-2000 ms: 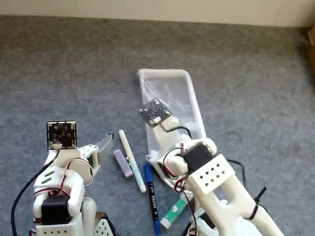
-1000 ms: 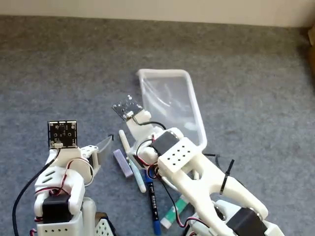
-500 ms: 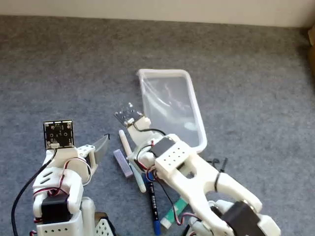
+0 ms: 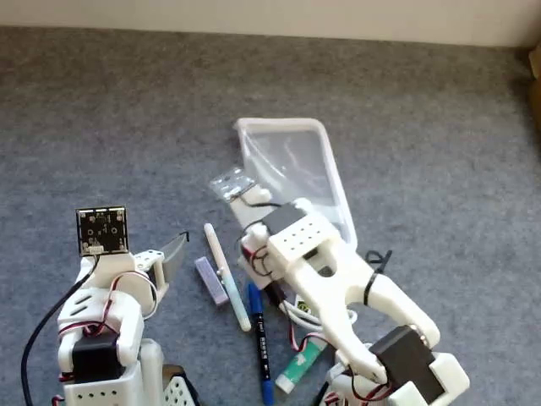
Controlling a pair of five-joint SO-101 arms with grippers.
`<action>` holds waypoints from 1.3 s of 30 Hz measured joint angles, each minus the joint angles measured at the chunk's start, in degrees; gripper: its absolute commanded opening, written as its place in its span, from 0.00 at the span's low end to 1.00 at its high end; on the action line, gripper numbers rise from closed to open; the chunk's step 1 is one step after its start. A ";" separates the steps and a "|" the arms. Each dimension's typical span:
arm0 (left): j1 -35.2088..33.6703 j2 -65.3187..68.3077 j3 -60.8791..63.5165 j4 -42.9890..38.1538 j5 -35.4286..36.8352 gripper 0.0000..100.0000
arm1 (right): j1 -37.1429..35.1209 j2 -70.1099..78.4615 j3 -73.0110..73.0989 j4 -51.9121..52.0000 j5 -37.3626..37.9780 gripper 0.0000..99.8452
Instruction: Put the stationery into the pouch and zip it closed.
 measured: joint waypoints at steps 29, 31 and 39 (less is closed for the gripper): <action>0.00 0.00 0.00 0.00 0.00 0.34 | -2.11 0.00 -2.55 -3.08 0.53 0.01; 0.00 0.00 0.00 0.00 0.00 0.34 | -3.87 0.00 -2.55 -5.10 0.53 0.01; 0.00 0.00 0.00 0.00 0.00 0.34 | -4.66 9.23 -2.55 -9.14 0.44 0.01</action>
